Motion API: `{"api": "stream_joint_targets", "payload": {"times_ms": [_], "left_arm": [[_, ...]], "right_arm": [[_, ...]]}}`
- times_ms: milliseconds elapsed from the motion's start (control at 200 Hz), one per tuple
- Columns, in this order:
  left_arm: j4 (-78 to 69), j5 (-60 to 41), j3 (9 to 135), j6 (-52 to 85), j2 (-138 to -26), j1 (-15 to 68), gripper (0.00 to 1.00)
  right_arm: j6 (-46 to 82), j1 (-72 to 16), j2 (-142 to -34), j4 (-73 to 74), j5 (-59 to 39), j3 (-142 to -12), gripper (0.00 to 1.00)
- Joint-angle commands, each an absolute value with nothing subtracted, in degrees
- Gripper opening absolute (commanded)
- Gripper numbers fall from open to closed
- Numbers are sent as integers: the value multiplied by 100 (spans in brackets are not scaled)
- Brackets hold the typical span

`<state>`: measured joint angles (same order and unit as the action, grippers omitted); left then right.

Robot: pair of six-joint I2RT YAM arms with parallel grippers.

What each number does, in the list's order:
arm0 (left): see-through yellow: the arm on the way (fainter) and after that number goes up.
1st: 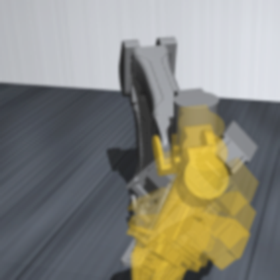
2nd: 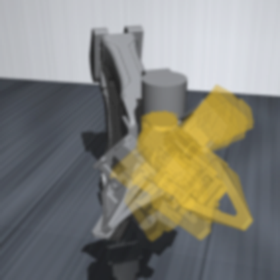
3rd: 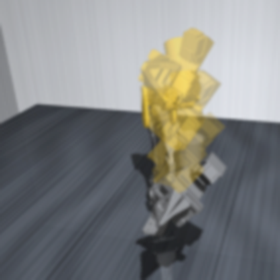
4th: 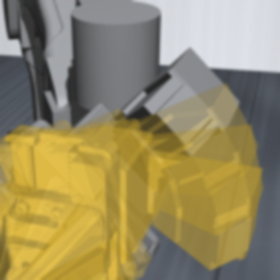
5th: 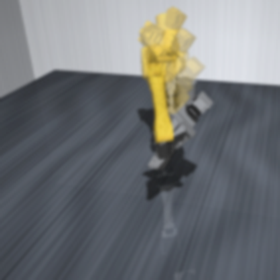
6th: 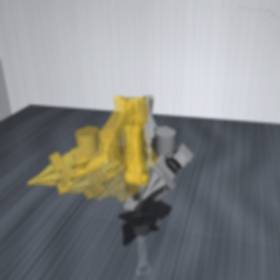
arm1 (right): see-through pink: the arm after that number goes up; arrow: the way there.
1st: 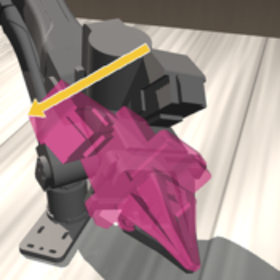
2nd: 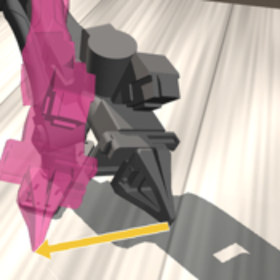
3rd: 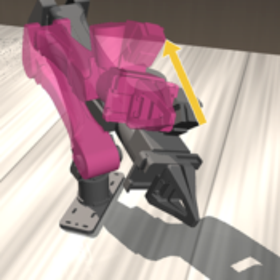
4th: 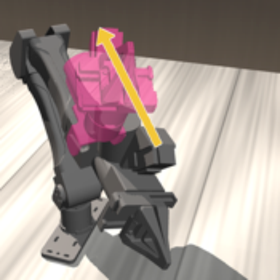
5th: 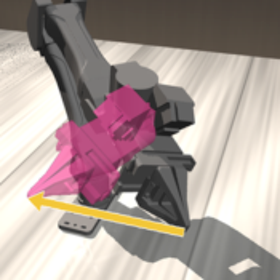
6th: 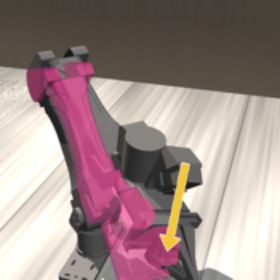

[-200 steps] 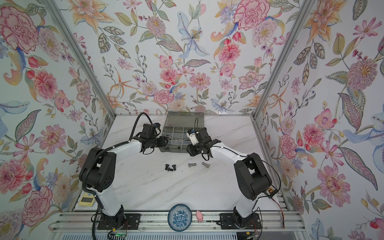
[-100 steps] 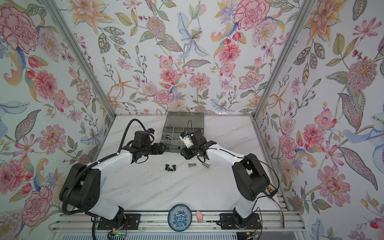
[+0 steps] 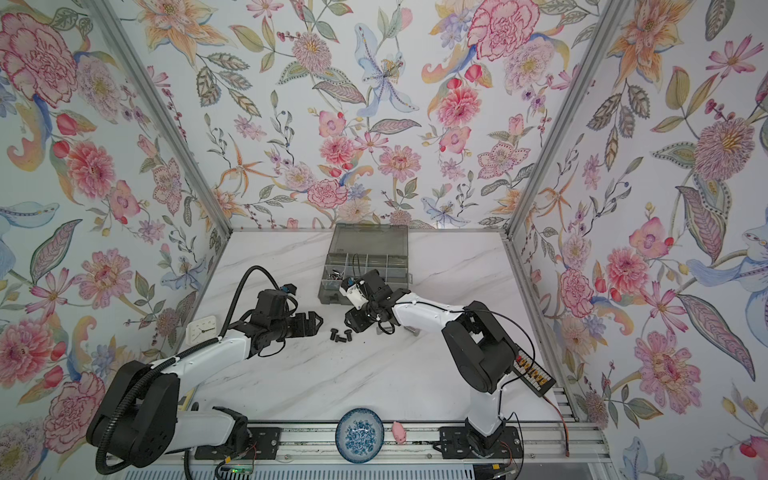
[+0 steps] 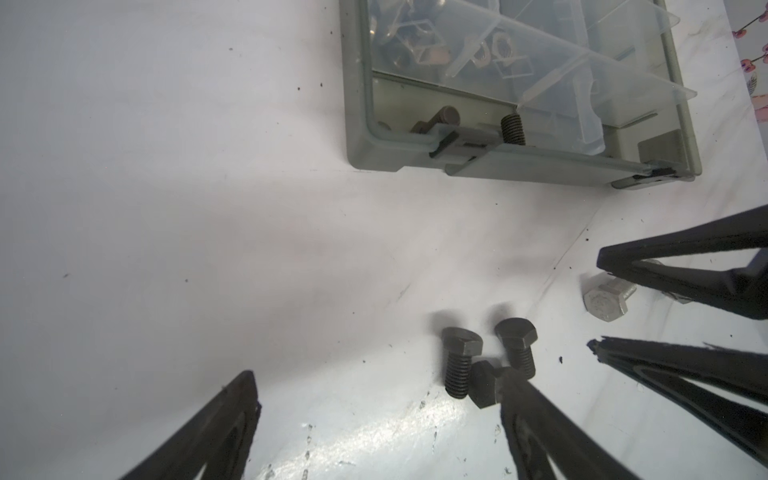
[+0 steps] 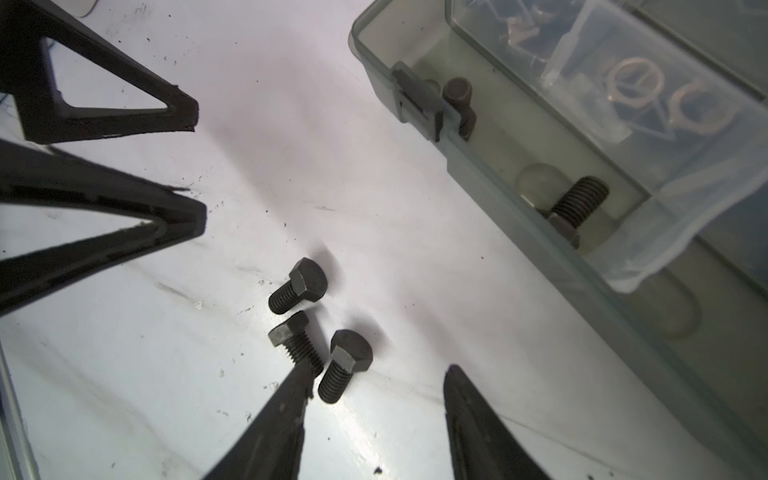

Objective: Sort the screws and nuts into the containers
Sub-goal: 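Move the left gripper back over the remaining black hex bolts, then lower the left gripper around another black hex bolt and close it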

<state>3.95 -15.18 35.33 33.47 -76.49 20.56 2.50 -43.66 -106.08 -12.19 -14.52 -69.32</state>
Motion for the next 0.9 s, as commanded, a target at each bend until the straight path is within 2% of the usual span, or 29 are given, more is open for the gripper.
{"api": "stream_joint_targets", "payload": {"times_ms": [0,415,896], "left_arm": [[760,-1086,3572,3320,-7642,2248,88],[749,-810,4125,3310,-8625,2930,79],[805,-615,4464,3313,-9268,3188,77]], "right_arm": [[429,-4372,-10661,-1222,-1390,-6908,55],[435,-4333,-10648,-1229,-1324,-6897,55],[439,-4255,-10584,-1219,-1293,-6767,55]]}}
